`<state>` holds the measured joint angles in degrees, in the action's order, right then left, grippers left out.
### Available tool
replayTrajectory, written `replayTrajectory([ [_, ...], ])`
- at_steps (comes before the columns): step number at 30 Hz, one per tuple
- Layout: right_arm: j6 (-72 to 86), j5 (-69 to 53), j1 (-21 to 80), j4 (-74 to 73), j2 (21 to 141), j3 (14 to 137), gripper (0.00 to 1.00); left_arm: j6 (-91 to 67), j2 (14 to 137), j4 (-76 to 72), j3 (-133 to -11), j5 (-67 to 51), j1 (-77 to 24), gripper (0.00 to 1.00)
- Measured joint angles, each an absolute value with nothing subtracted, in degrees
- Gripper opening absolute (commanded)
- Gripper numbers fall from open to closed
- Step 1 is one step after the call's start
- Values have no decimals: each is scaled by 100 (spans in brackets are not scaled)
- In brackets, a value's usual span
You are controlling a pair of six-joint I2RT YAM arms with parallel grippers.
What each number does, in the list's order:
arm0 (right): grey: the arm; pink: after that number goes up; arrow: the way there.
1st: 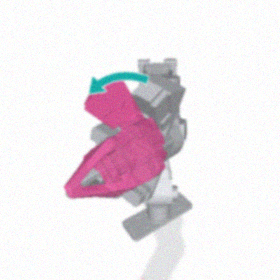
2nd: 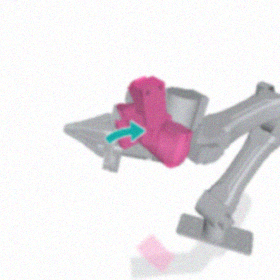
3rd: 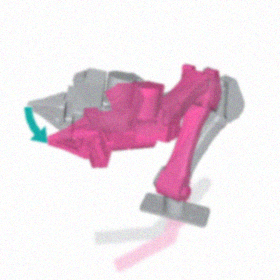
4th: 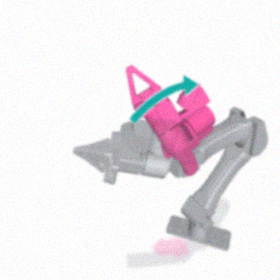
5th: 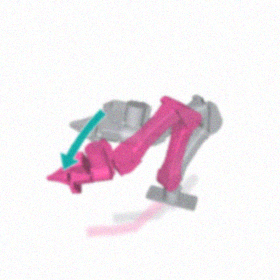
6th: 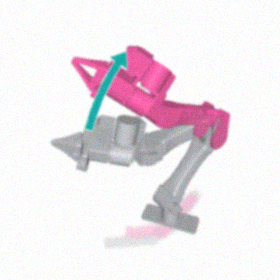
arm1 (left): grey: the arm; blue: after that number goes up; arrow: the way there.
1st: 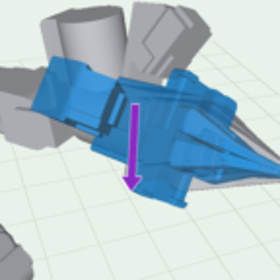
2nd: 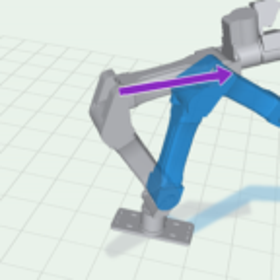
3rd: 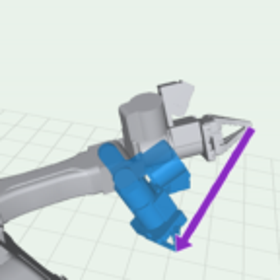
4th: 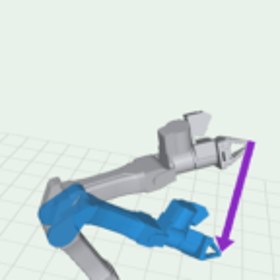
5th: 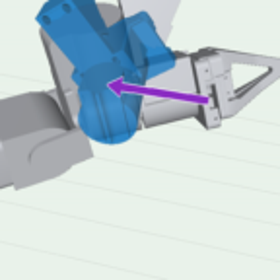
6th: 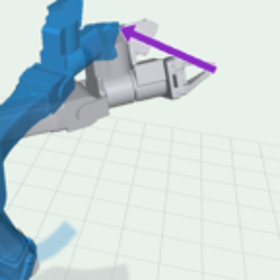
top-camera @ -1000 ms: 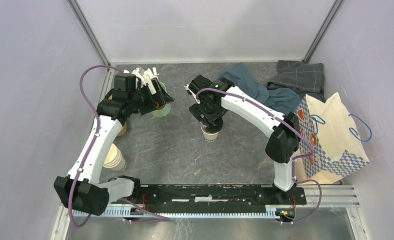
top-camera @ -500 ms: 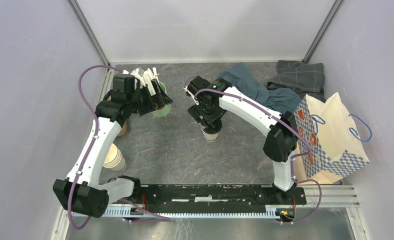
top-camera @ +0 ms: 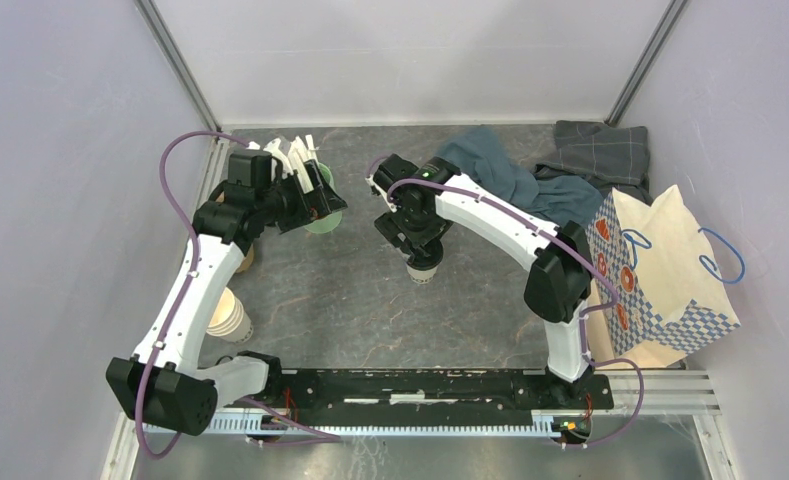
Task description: Pack the takeout coffee
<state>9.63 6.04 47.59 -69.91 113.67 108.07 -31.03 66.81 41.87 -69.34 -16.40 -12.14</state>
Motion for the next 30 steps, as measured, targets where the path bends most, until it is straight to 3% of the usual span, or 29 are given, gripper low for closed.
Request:
replayTrajectory([
  [4, 961, 604, 4759, -6991, 11393, 10807, 89, -3092, 6681, 4189, -6934, -1640, -1214, 100],
  [9, 956, 607, 4757, -7000, 11441, 10822, 98, -3074, 6681, 4189, -6934, -1640, -1219, 100],
  [14, 958, 554, 4757, -7074, 11522, 11203, 98, -3074, 6683, 4191, -6897, -1662, -1243, 100],
  [18, 982, 408, 4713, -7026, 11281, 11187, 98, -3076, 6720, 4191, -6895, -1870, -1260, 94],
  [25, 1063, -685, 3719, -6036, 9004, 8576, 85, -3492, 7179, 4060, -6873, -2510, -1990, 66],
  [27, 1083, -1186, 3157, -5568, 8388, 7824, 82, -3850, 7306, 3726, -6678, -2797, -2244, 64],
  [30, 1179, -2202, 2355, -4587, 7664, 6521, 80, -4416, 7352, 3205, -6204, -3044, -2480, 72],
])
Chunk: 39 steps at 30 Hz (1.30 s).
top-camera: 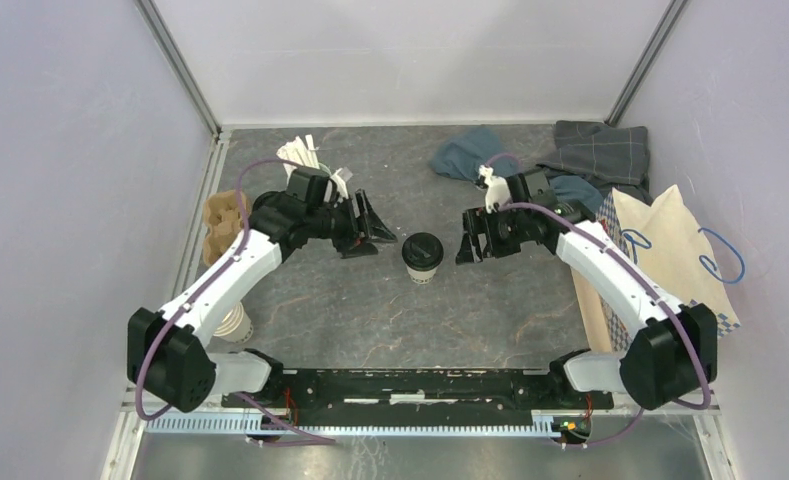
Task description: Pack the takeout coffee
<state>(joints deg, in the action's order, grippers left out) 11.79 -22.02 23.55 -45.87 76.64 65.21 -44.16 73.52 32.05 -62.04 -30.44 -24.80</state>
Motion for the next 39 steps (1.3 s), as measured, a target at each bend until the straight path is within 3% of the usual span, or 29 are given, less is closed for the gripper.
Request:
replayTrajectory([
  [7, 1846, -4123, 1573, -2440, 7638, 4764, 75, -5207, 7940, 2112, -5739, -3330, -2714, 66],
  [10, 2150, -4574, 1354, -1776, 7859, 4593, 77, -5374, 8296, 1673, -5677, -3483, -2707, 58],
  [13, 2335, -4932, 1225, -1212, 8165, 4644, 79, -5474, 8628, 1393, -5677, -3568, -2707, 57],
  [21, 2571, -5356, 1234, -607, 8565, 4683, 73, -5498, 8739, 1468, -5680, -3463, -2707, 57],
  [32, 2755, -5551, 1389, -193, 9070, 4805, 63, -5498, 8936, 1461, -5680, -3468, -2665, 47],
  [39, 2873, -5581, 1426, 16, 9203, 4875, 63, -5498, 9094, 1457, -5680, -3474, -2663, 43],
])
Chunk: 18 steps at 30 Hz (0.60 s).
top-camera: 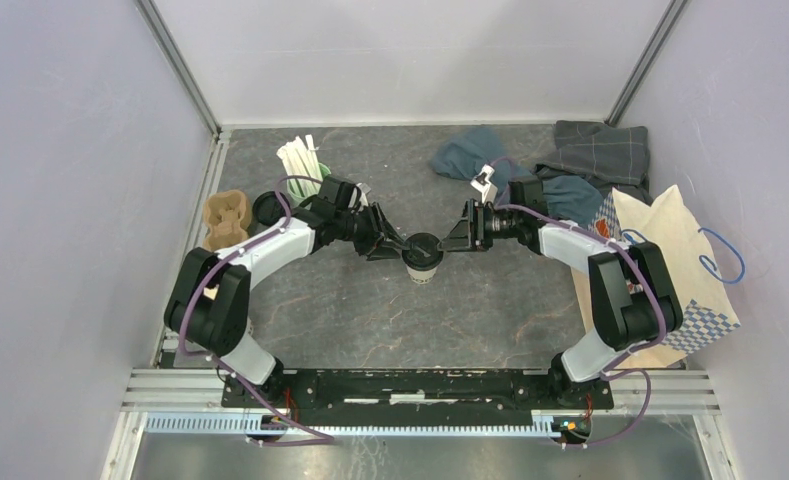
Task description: Pack the takeout coffee
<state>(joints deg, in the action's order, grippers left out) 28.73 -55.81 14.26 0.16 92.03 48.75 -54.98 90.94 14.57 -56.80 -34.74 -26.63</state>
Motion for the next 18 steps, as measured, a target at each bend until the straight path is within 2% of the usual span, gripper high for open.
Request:
replayTrajectory([
  [7, 2985, -5649, 1426, 237, 9391, 4897, 54, -5489, 9113, 1444, -5680, -3492, -2659, 42],
  [18, 3146, -5819, 1398, 1105, 9470, 4449, 52, -5343, 9109, 1177, -5487, -3559, -2644, 40],
])
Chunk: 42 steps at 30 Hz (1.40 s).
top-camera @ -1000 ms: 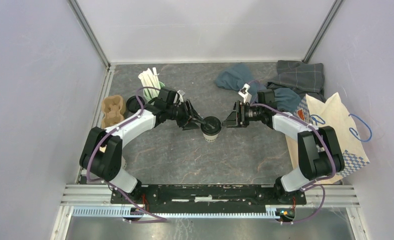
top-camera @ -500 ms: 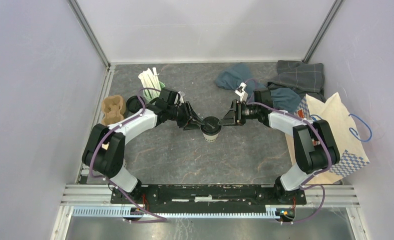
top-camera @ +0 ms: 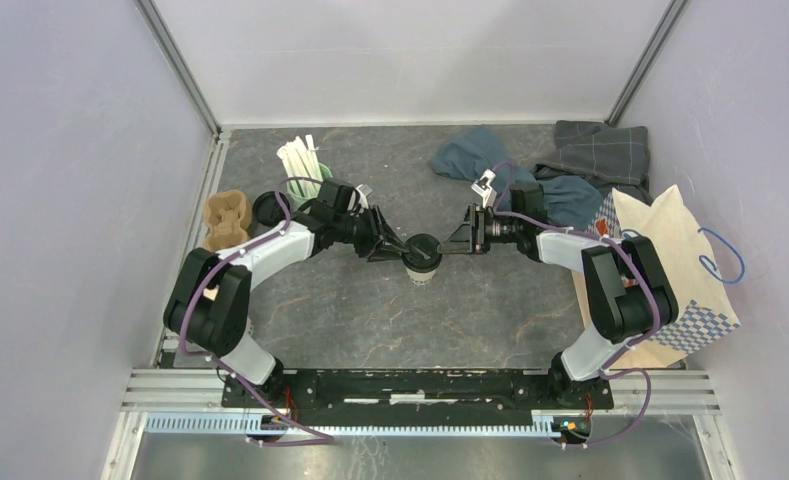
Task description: Pack the takeout coffee
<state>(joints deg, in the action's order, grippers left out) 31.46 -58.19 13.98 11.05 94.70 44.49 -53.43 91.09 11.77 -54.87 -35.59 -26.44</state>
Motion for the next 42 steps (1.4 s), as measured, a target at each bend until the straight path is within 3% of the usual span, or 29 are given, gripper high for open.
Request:
replayTrajectory([
  [7, 3201, -5911, 1323, 1326, 9555, 4399, 54, -5262, 9070, 923, -5336, -3614, -2596, 41],
  [11, 3046, -5846, 1332, 902, 9561, 4602, 69, -5162, 9070, 1092, -5426, -3607, -2591, 56],
  [17, 2630, -5623, 1332, -113, 9561, 5068, 81, -4810, 9070, 1979, -5924, -3444, -2571, 75],
  [25, 2484, -5566, 1378, -449, 9542, 5288, 89, -4574, 9070, 2390, -6567, -3332, -2567, 77],
  [29, 2530, -5588, 1466, -368, 9649, 5481, 89, -4574, 9070, 2399, -6410, -3347, -2574, 70],
  [42, 2978, -5680, 1669, 259, 10315, 5736, 71, -4578, 9253, 2115, -6073, -3503, -2574, 52],
])
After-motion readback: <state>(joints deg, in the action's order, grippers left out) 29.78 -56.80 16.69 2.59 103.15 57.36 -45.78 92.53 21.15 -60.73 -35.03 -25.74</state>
